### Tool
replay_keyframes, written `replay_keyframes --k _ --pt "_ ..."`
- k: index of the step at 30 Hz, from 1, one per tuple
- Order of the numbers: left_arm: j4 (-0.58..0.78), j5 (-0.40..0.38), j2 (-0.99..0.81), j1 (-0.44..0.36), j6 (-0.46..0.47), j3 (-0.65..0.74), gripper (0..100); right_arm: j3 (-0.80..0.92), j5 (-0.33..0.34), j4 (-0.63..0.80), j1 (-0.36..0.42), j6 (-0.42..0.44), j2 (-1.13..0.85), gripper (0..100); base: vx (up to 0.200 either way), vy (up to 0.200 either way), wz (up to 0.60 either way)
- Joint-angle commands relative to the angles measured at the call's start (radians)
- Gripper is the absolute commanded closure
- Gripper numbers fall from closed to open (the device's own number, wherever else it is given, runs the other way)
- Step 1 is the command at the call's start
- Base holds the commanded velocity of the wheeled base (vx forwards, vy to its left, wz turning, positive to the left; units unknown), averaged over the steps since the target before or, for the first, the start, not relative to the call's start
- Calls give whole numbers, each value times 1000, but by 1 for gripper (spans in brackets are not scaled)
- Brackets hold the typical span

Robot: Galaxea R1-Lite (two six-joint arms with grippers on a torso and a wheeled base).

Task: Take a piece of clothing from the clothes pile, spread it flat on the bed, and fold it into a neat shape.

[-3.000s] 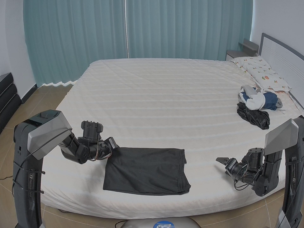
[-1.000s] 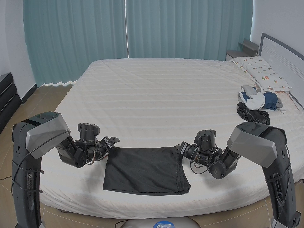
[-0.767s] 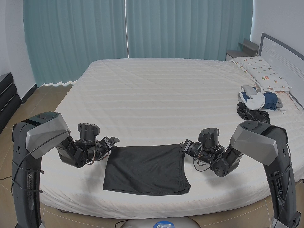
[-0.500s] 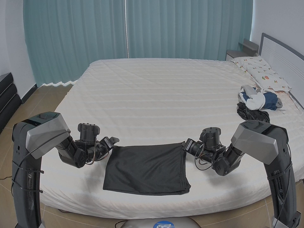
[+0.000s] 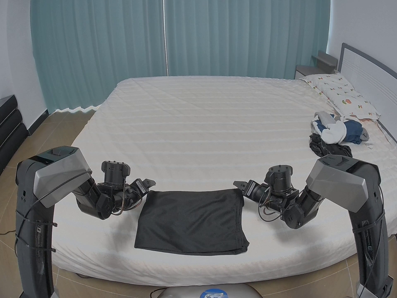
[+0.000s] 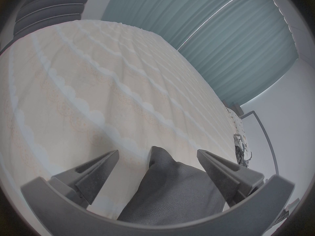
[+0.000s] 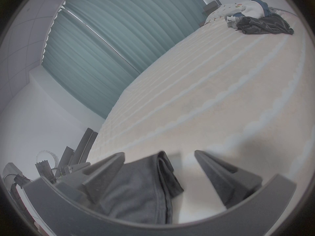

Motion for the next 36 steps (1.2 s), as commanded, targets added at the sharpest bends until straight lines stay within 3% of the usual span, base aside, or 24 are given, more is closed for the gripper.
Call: replay_keyframes --k 1,9,16,36 --pt "0 -3 -3 6 -3 2 0 114 18 -2 -3 -3 -93 0 0 0 0" --pt "0 -2 -3 6 -3 9 0 488 179 -175 74 -110 -195 0 0 0 0" --pt "0 -2 -3 6 -1 11 0 525 185 -183 142 -111 -188 0 0 0 0" --pt "0 -2 -1 6 -1 8 0 538 213 -163 166 -127 -171 0 0 0 0"
